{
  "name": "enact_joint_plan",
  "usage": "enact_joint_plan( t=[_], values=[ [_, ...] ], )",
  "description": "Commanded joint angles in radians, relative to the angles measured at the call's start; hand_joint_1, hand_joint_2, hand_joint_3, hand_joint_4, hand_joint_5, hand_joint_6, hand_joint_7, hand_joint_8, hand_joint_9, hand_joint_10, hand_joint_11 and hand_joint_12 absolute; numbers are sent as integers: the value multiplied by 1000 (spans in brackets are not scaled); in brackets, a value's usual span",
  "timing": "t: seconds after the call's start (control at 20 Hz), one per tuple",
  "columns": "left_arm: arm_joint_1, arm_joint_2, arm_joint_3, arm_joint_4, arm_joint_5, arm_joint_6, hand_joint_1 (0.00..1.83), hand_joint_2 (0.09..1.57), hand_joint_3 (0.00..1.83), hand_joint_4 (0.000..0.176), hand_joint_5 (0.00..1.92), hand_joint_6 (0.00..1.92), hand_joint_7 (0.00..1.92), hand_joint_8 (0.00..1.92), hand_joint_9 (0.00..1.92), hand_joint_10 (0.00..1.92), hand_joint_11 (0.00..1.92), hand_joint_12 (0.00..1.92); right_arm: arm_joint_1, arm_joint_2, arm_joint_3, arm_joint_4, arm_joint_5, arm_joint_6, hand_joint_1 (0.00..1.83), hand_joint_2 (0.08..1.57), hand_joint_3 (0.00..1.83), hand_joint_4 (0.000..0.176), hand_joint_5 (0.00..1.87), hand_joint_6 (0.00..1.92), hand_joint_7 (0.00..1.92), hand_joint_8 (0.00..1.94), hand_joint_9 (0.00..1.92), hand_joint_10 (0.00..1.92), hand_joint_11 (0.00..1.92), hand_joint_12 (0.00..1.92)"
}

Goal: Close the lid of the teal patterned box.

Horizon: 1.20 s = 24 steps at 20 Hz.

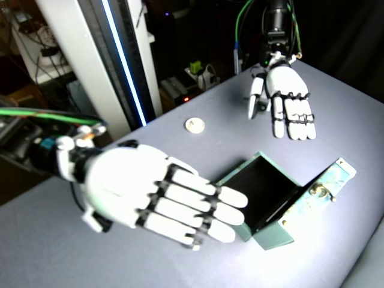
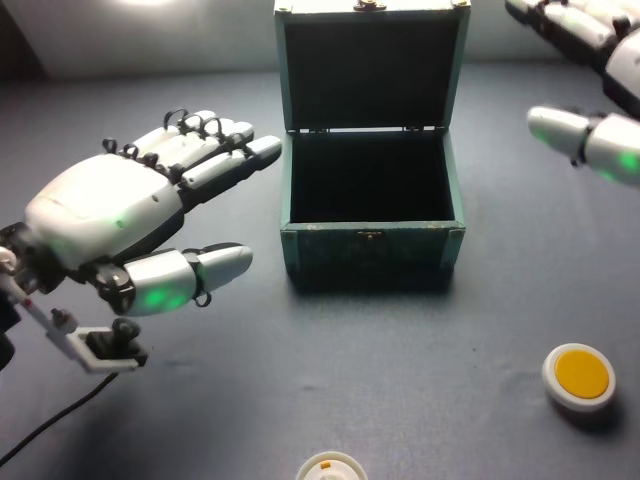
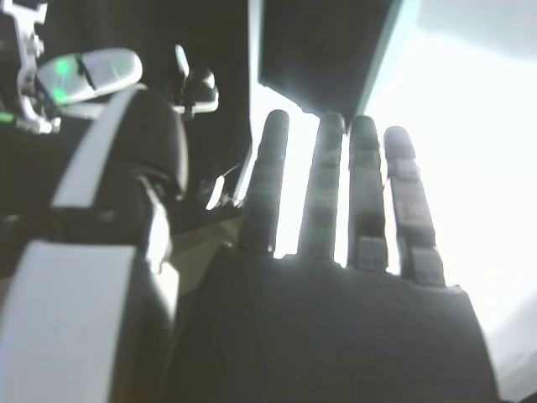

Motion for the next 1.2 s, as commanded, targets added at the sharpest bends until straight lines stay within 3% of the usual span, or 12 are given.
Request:
enact_joint_plan(
  t=[0.0,0.05,0.2,0.35,0.55,0.65,0.75,0.8,0.9,1.0,1.1,1.15],
  values=[
    [-18,-7,5,4,-106,-9,230,1411,0,125,0,0,0,0,0,0,32,15,25,-2,14,-4,104,-8,124,1528,0,0,0,0,0,0,0,455,0,1761],
    [-32,-17,13,11,-89,-9,211,1386,12,124,0,0,0,0,0,0,6,165,53,-16,29,-3,88,-21,223,1518,0,0,0,0,0,0,0,129,0,1776],
    [-56,-44,40,22,-52,-19,237,1386,3,113,7,1,0,0,0,0,0,404,112,-35,51,6,54,-64,297,1517,0,0,0,0,0,0,0,0,0,1892],
    [-91,-73,69,41,-22,-31,256,1392,2,74,0,0,0,0,0,0,0,26,157,-61,88,6,18,-64,171,1513,0,0,0,0,0,0,0,0,0,1921],
    [-139,-100,95,69,13,-32,166,1378,0,12,0,0,0,0,0,0,0,0,199,-103,132,7,-40,-64,233,1458,0,0,0,0,0,0,0,0,0,1921],
    [-159,-115,113,80,36,-34,175,1367,0,9,0,0,0,0,0,0,0,0,226,-129,165,7,-83,-64,350,1434,0,0,0,0,0,0,0,0,0,1921],
    [-179,-133,132,97,58,-45,208,1374,0,11,0,0,0,0,0,0,9,4,245,-150,189,7,-112,-71,279,1403,0,0,0,0,0,0,12,5,0,1921],
    [-193,-143,145,108,73,-51,239,1379,0,8,14,2,0,0,0,0,1,277,254,-167,206,7,-128,-71,257,1391,0,0,0,0,0,0,62,35,0,1863],
    [-212,-155,157,124,91,-55,288,1400,4,0,28,5,0,0,2,1,0,581,269,-197,235,7,-165,-72,326,1369,2,0,0,0,49,15,2,370,0,1773],
    [-223,-159,161,134,103,-55,331,1413,2,0,22,13,1,0,16,7,0,791,280,-232,273,11,-212,-72,270,1364,1,0,0,0,29,8,0,315,0,1892],
    [-231,-160,164,137,107,-55,338,1406,0,0,32,15,3,0,25,9,0,793,282,-259,302,23,-241,-72,206,1366,0,0,0,0,102,23,0,611,0,1920],
    [-232,-160,165,138,107,-55,351,1410,0,0,33,14,0,0,19,7,0,822,282,-264,309,28,-246,-72,319,1395,4,0,0,0,115,23,0,530,0,1882]
  ],
)
